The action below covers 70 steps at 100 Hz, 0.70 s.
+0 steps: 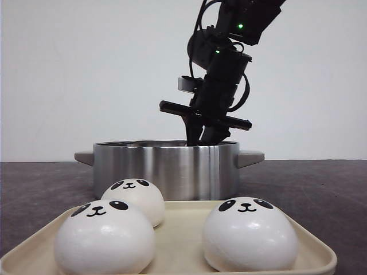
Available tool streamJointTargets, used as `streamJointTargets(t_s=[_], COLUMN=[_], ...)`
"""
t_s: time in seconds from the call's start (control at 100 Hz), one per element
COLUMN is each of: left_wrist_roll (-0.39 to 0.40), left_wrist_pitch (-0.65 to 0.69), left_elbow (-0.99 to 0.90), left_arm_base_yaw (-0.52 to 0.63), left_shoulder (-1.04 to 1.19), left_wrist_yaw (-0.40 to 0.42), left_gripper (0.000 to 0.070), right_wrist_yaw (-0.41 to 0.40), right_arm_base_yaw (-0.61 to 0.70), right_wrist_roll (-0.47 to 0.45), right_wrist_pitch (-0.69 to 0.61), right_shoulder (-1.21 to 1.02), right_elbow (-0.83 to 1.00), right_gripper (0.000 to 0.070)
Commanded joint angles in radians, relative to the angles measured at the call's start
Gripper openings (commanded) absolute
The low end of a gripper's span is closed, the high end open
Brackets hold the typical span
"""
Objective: Steam buns
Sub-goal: 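Lift the bun with the right gripper and lower it into the pot, then open the right gripper to release the bun and withdraw upward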
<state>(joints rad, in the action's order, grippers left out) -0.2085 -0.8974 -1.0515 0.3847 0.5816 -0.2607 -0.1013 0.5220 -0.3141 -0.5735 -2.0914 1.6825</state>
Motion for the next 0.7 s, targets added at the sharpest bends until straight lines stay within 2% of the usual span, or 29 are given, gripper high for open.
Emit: streamJointTargets(t_s=[0.0, 0.37, 0.4, 0.51, 0.69], left_wrist_roll=[0.01, 0.01, 0.01, 0.01, 0.011], left_wrist_pitch=[-0.002, -0.009, -0.009, -0.023, -0.032], left_elbow=[-0.014, -0.014, -0.014, -0.014, -0.014], left_arm_base_yaw=[0.005, 0.005, 0.005, 0.005, 0.005], left_shoulder=[0.006, 0.005, 0.005, 0.005, 0.005], left_wrist_yaw=[0.003, 0.003, 0.003, 0.003, 0.002], left_gripper=[0.0596, 0.0596, 0.0596, 0.0596, 0.0596], right_wrist_yaw=[0.004, -0.058, -0.058, -0.055, -0.047], right_arm_base_yaw=[0.003, -0.001, 0.0, 0.001, 0.001], right_wrist_roll=[0.0, 0.0, 0.0, -0.001, -0.002], right_wrist_pitch=[0.01, -0.007, -0.009, -0.011, -0.01], right_shoulder=[-0.029, -0.042, -0.042, -0.042, -0.042], right_elbow=[0.026, 0.026, 0.026, 0.026, 0.026], right_gripper=[0.0004, 0.0015, 0.0036, 0.0187, 0.026])
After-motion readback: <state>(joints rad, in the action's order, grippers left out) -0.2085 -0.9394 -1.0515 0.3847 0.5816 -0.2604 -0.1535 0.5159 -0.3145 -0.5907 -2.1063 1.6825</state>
